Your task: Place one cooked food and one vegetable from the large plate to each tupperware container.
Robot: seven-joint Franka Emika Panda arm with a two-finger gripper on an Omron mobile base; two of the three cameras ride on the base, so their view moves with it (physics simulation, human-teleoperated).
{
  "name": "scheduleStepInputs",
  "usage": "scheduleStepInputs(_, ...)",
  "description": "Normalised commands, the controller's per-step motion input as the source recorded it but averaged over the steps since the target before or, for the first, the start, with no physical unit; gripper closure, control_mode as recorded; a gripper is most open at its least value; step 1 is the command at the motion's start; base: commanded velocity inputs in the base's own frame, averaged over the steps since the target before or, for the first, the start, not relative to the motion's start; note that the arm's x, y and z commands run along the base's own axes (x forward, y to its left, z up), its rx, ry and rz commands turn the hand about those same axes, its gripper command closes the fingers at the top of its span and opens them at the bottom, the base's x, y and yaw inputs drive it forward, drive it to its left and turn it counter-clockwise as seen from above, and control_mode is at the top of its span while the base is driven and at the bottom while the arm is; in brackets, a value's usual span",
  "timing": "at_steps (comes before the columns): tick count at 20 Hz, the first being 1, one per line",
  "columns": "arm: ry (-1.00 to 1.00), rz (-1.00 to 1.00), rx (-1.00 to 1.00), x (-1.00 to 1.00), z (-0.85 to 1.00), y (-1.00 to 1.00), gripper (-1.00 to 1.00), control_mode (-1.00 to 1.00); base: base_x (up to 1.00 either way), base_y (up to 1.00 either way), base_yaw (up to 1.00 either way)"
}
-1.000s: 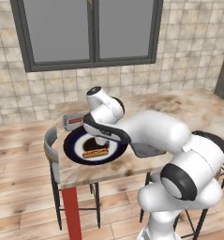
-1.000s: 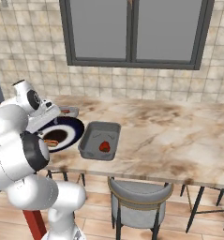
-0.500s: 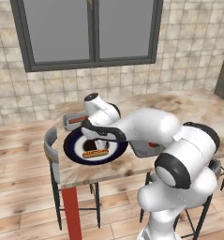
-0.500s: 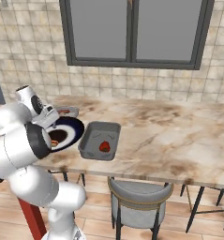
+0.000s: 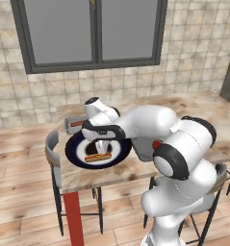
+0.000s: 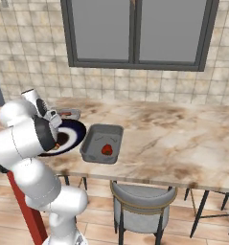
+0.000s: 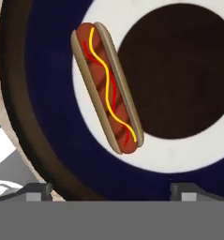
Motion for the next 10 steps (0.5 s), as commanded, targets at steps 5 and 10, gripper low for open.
scheduleStepInputs(5,0.08,0.0,-0.01,0.19,-0.34,0.11,-1.0,-1.0,0.0,0.0,0.0)
scheduleStepInputs(10,0.0,0.0,-0.08,0.2,-0.18,0.26,-1.0,-1.0,0.0,0.0,0.0)
